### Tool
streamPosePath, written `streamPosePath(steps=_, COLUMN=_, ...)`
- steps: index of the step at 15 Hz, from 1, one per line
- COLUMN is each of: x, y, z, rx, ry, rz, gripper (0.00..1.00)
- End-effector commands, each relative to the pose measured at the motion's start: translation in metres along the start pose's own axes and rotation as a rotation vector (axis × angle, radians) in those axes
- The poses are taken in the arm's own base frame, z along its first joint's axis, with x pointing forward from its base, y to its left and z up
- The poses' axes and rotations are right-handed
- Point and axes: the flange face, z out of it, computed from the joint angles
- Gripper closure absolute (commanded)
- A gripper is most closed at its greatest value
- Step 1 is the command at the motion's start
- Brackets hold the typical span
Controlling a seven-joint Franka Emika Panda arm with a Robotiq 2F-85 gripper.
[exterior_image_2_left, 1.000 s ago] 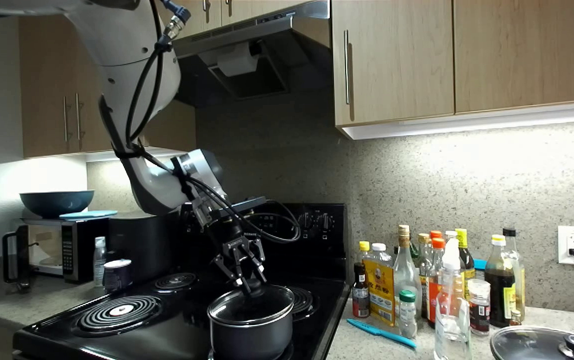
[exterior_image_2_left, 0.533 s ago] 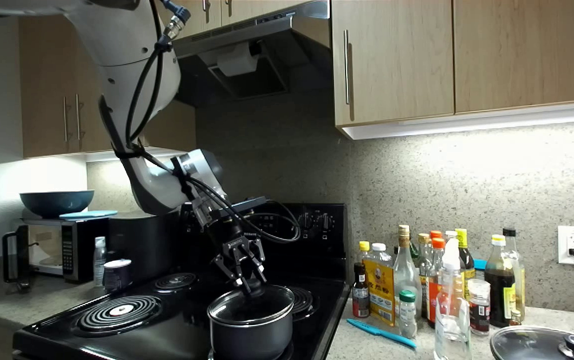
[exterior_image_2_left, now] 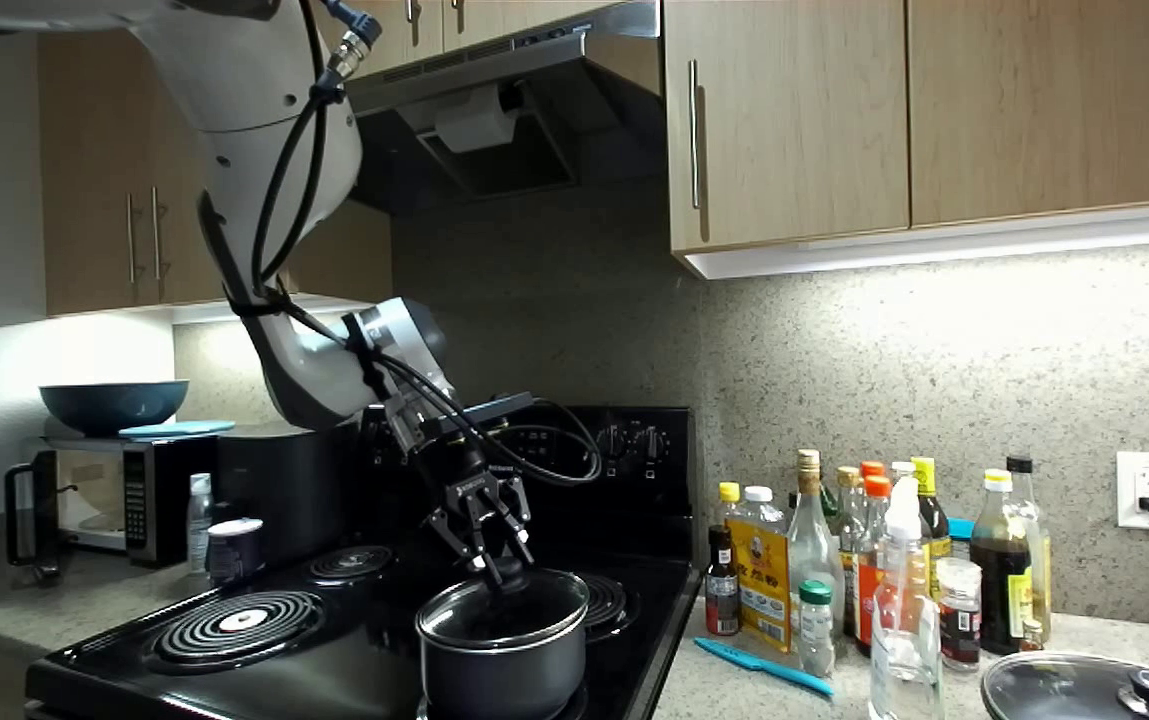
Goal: Put the lid on the pot
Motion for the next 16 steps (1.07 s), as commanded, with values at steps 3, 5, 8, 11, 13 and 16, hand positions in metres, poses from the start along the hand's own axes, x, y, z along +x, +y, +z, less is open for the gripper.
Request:
streamPosePath(steps=3, x=0.0002, y=-0.0005, z=-0.0006, rx=-0.007, ry=-0.014, rz=0.01, gripper=0.54)
streamPosePath(steps=5, x=0.0008, y=-0.0008, z=-0.0003, rx=-0.009, ry=-0.016, rz=0.001, gripper=0.27)
streamPosePath(steps=8, x=0.0007, y=-0.0001, z=-0.0003, rx=-0.003, ry=-0.001, rz=-0.009, gripper=0.08)
streamPosePath(steps=11, x=0.0006, y=-0.0006, z=-0.0006, rx=-0.01, ry=-0.001, rz=-0.01, gripper=0.0)
streamPosePath(steps=13, x=-0.0003, y=0.0003, z=-0.0022, rx=-0.009, ry=0.017, rz=-0.012, gripper=0.0)
streamPosePath(steps=16, x=0.0013, y=0.0007, z=-0.0003, rx=-0.001, ry=0.003, rz=0.001, gripper=0.0)
